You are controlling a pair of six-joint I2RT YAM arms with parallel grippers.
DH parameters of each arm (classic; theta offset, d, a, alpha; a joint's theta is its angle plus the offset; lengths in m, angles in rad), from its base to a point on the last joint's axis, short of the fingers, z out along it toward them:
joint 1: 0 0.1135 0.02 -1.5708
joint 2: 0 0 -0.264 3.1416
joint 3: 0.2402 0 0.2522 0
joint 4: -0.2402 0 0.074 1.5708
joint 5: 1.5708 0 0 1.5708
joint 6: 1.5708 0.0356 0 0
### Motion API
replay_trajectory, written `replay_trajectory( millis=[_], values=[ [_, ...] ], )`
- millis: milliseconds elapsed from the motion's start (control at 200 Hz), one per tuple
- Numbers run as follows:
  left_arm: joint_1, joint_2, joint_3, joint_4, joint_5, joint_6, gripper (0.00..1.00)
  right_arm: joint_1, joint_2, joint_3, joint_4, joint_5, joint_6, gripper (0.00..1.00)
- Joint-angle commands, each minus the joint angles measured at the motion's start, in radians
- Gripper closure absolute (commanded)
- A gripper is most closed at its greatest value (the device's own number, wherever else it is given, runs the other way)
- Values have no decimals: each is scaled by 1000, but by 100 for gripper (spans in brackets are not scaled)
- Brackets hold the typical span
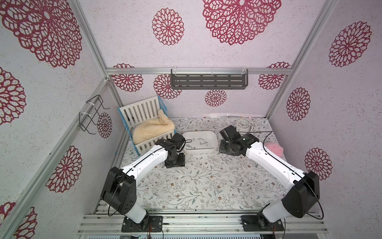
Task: Put the screws on the desktop into the storage box
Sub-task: Pick up the screw from the center of the board.
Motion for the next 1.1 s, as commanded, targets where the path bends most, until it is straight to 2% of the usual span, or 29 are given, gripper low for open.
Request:
replay_trajectory(
  millis=[0, 460, 1096],
  values=[
    [-21, 28, 21, 22, 13, 6, 39, -14, -54, -27, 60, -10, 29, 63],
    [-56, 76, -16, 48, 17, 16, 38, -21, -29, -38, 74, -30, 31, 63],
    [-53, 268, 84, 84, 53, 74, 38, -25, -31, -40, 57, -22, 34, 63]
  ],
)
